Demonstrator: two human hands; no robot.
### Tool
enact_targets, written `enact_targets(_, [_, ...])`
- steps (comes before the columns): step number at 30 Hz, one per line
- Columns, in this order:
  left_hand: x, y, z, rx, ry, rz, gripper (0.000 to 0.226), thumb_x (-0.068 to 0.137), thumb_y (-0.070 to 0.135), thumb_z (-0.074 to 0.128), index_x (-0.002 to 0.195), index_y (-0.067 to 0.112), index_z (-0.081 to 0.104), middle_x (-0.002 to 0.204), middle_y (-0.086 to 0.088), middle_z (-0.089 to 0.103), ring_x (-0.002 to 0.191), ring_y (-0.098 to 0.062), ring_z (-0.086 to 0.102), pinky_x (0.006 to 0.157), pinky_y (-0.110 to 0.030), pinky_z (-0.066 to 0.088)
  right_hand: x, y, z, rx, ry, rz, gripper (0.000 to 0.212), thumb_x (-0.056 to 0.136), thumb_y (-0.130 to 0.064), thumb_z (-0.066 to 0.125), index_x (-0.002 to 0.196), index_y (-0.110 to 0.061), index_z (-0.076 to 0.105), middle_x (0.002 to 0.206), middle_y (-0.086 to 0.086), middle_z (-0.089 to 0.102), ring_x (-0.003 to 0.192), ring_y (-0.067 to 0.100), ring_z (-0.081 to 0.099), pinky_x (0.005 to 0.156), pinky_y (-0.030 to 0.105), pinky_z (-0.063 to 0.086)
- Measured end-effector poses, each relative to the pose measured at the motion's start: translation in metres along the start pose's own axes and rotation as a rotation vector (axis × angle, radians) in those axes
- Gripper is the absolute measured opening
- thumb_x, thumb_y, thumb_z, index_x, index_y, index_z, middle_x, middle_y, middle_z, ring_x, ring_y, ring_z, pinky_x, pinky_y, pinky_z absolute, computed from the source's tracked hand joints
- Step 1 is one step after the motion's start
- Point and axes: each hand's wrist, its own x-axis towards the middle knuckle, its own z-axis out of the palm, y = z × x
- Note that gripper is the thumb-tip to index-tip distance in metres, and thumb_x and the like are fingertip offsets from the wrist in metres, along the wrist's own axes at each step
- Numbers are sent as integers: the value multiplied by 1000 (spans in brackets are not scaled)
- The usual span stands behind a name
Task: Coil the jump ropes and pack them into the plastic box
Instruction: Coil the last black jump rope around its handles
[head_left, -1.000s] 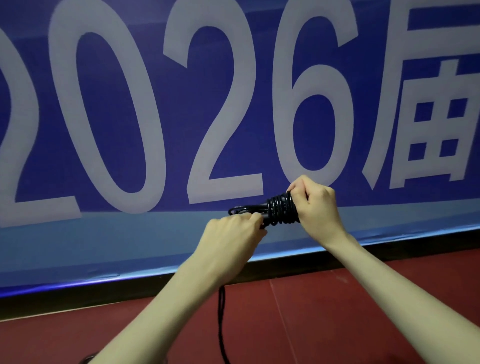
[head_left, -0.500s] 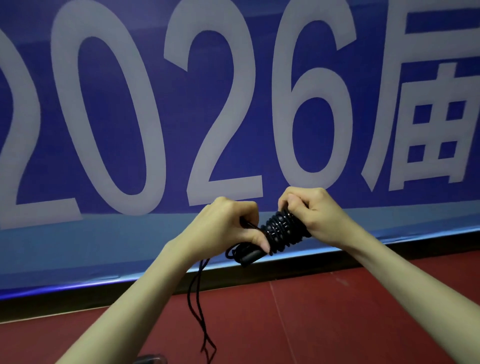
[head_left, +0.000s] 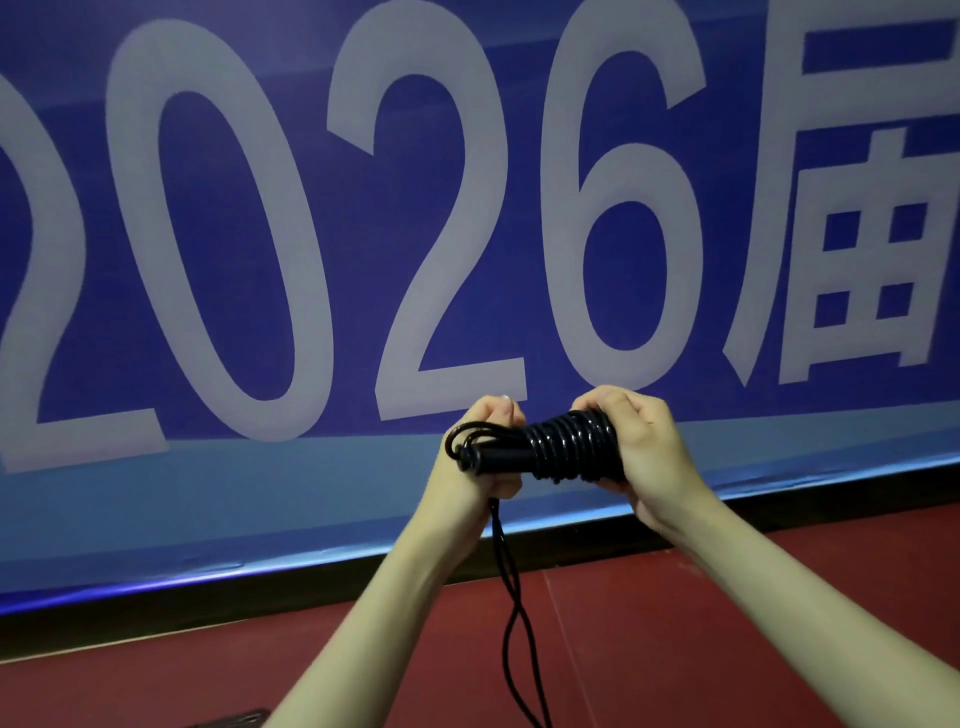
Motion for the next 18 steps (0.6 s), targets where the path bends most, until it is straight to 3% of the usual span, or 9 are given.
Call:
enact_targets(2, [-5, 3, 11, -1, 150, -71, 25, 91, 4, 38, 70, 16, 45, 48, 10, 36, 45, -11, 22, 41, -19, 20, -1, 2, 4, 30, 66, 35, 28, 95, -12, 43, 73, -4, 59, 63, 14, 48, 52, 22, 47, 42, 20, 33])
enact_targets(4, [-14, 2, 18, 19, 233, -16, 26, 94, 0, 37, 75, 12, 49, 50, 7, 44, 44, -9, 29, 40, -18, 25, 0, 3, 8, 69, 132, 51, 30, 95, -11, 43, 71, -7, 59, 58, 9, 50, 50, 18, 49, 45, 23, 35])
enact_targets(8, [-40, -8, 27, 42, 194, 216, 6, 89, 18, 50, 95, 18, 52, 74, 14, 50, 61, -7, 38, 55, -19, 34, 5, 3, 12, -19, 236, -107, 32, 94, -15, 41, 67, -11, 58, 49, 2, 49, 46, 25, 48, 44, 25, 32])
enact_targets(11, [-40, -2, 22, -107, 183, 136, 36, 74, 49, 58, 87, 17, 49, 71, 8, 45, 57, -6, 35, 48, -17, 30, 2, 6, 13, -196, 249, -335, 34, 88, -35, 36, 71, -15, 58, 53, 11, 47, 48, 35, 44, 41, 35, 32])
enact_targets(13, [-36, 5, 23, -203, 295, 32, 47, 78, 57, 63, 88, 14, 49, 68, 4, 44, 52, -6, 36, 43, -17, 27, -4, 9, 15, -268, 242, -460, 40, 92, -38, 32, 77, -12, 58, 55, 14, 46, 48, 28, 41, 44, 37, 32])
enact_targets(15, [-33, 7, 26, -212, 405, -3, 41, 85, 54, 56, 85, 13, 50, 65, 3, 44, 50, -6, 37, 44, -18, 28, -9, 12, 20, -305, 222, -568, 41, 96, -32, 30, 80, -6, 57, 53, 4, 43, 48, 17, 38, 46, 27, 31])
enact_targets(18, [-29, 6, 30, -204, 439, 22, 31, 92, 43, 54, 78, 16, 50, 63, 6, 45, 53, -7, 39, 47, -19, 32, -13, 17, 26, -314, 248, -622, 40, 99, -26, 30, 81, -3, 57, 58, -4, 45, 51, 12, 40, 49, 18, 30])
